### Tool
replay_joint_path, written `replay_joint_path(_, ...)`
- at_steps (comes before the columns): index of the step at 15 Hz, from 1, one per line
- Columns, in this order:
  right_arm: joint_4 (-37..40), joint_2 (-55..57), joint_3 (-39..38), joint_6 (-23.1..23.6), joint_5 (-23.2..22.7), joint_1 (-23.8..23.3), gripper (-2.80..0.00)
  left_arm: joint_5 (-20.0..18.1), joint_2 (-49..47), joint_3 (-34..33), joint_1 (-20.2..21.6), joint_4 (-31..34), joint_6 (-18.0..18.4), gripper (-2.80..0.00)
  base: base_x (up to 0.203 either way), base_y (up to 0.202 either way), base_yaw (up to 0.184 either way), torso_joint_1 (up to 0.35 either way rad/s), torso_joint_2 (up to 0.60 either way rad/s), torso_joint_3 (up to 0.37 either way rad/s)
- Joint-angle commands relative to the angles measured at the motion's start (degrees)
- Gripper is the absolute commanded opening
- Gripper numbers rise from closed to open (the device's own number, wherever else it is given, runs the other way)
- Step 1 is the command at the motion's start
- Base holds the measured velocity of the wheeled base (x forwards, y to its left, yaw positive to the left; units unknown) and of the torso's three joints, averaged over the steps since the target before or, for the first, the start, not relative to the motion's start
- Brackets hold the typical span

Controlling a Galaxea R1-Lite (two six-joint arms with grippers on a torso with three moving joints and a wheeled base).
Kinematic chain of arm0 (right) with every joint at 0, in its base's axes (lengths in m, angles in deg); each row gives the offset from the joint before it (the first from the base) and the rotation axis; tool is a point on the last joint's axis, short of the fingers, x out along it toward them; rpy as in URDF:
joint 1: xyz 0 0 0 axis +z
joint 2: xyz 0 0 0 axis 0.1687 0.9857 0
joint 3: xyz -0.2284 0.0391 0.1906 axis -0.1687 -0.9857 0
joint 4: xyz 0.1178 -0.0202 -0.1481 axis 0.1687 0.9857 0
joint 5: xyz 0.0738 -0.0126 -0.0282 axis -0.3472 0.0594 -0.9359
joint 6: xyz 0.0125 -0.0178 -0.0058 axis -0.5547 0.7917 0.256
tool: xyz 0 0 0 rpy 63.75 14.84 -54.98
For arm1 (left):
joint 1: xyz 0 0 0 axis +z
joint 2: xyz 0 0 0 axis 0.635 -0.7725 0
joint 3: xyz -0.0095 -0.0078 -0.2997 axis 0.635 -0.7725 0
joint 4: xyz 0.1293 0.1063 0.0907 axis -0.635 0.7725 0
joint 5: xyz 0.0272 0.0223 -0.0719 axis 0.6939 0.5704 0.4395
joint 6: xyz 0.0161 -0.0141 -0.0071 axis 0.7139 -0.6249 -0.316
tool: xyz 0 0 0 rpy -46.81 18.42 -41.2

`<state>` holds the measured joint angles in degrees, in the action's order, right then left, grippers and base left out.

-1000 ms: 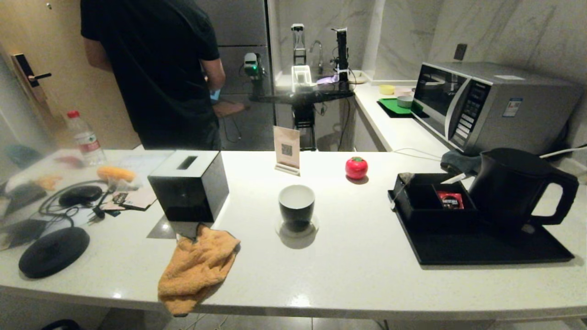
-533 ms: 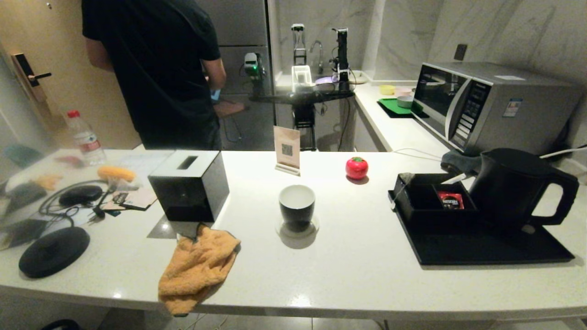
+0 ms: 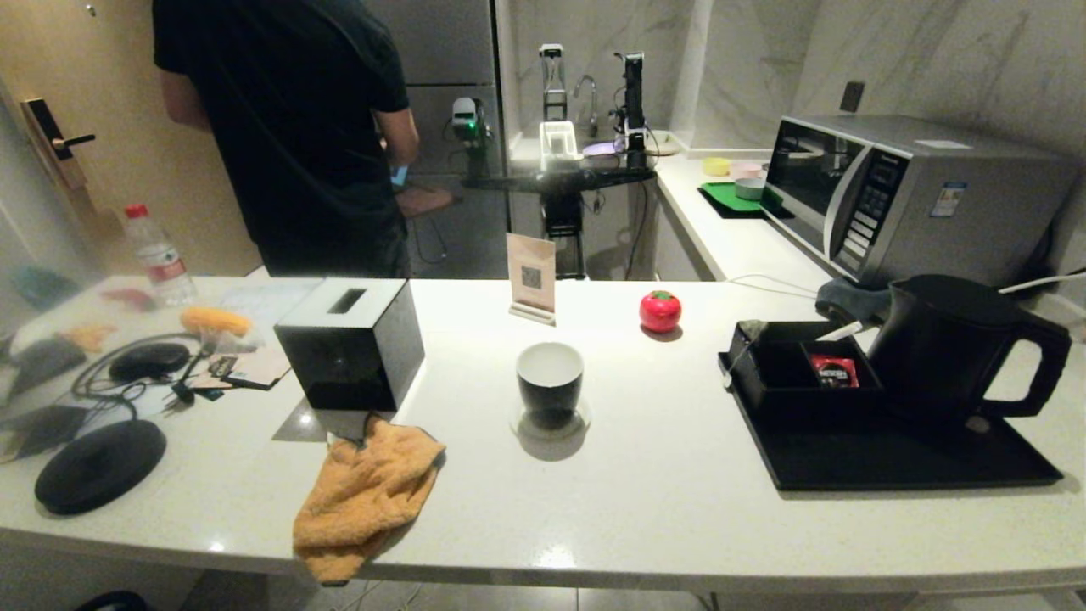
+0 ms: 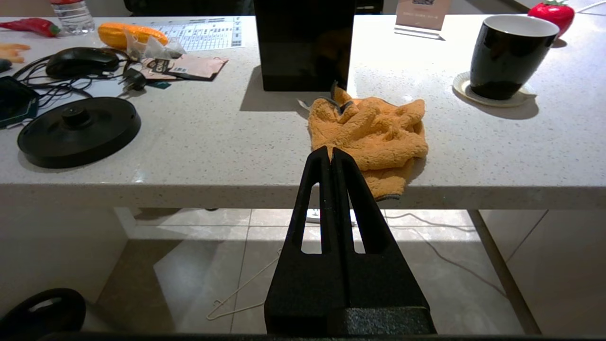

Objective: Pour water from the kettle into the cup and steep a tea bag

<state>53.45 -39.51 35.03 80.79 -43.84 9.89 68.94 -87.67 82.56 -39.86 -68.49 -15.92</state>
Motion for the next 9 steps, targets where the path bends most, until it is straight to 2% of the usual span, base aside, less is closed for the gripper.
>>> replay_joint_path(1, -1.5, 0.1, 0.0, 2.4, -0.1, 0.1, -2.80, -0.1, 0.0, 0.0, 0.0, 0.0, 0.0, -2.80, 0.000, 0.000, 0.000, 0.000, 0.00, 0.000)
replay_joint_path(4, -1.3, 0.1, 4.3, 2.4, -1.5, 0.1, -2.80, -0.1, 0.0, 0.0, 0.0, 0.0, 0.0, -2.80, 0.000, 0.000, 0.000, 0.000, 0.00, 0.000)
replay_joint_path(6, 2.6, 0.4, 9.8, 2.3, -2.4, 0.1, -2.80, -0.1, 0.0, 0.0, 0.0, 0.0, 0.0, -2.80, 0.000, 0.000, 0.000, 0.000, 0.00, 0.000)
replay_joint_path(9, 2.3, 7.3, 14.6, 1.1, -1.6, -0.2, -2.80, -0.1, 0.0, 0.0, 0.0, 0.0, 0.0, -2.80, 0.000, 0.000, 0.000, 0.000, 0.00, 0.000)
